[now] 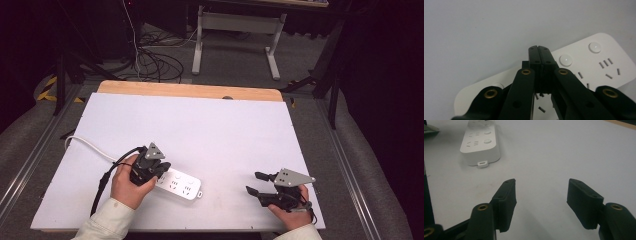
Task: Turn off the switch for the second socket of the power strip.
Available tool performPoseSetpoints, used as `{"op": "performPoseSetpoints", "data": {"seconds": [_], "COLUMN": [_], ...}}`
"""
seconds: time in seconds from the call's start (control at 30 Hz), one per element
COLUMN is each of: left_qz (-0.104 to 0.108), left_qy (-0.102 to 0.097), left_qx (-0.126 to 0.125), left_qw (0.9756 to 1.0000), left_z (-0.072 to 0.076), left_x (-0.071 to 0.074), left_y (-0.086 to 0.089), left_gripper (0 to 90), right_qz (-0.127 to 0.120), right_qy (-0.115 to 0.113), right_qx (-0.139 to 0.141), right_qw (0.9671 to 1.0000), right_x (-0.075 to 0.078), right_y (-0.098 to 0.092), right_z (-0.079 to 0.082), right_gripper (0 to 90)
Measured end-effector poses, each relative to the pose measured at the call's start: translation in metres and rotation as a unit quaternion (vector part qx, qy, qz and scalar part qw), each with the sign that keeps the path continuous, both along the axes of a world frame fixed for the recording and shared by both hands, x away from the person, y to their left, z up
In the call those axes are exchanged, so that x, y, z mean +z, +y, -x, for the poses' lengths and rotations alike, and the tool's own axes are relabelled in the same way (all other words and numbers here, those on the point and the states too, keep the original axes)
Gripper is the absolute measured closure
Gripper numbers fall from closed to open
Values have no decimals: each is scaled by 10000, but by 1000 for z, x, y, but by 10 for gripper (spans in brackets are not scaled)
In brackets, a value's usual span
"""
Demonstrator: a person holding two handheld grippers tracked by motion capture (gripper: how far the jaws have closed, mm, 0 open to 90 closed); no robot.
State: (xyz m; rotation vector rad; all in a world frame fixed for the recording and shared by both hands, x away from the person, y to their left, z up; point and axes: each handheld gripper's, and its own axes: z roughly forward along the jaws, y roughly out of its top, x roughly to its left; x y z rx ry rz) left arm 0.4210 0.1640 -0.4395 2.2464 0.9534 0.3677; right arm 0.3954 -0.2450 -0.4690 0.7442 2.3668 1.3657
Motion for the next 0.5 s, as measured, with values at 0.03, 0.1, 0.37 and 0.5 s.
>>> {"op": "performPoseSetpoints", "data": {"seconds": [0.03, 0.1, 0.37, 0.5], "left_qz": [0, 73, 122, 149], "left_qy": [0, -48, -88, -137], "left_qx": [0, 1, -8, 29], "left_qw": [10000, 10000, 9999, 9998], "left_z": [0, 2, 5, 6], "left_x": [0, 4, 8, 11], "left_y": [0, 1, 3, 5], "left_gripper": [900, 900, 900, 862], "right_qz": [5, 5, -10, -9], "right_qy": [-2, -4, -16, -7], "right_qx": [2, 3, -1, 3], "right_qw": [10000, 10000, 10000, 10000], "right_x": [0, 0, 0, 0], "right_y": [0, 0, -1, -1], "right_z": [0, 0, 1, 0], "right_gripper": [407, 407, 407, 406]}}
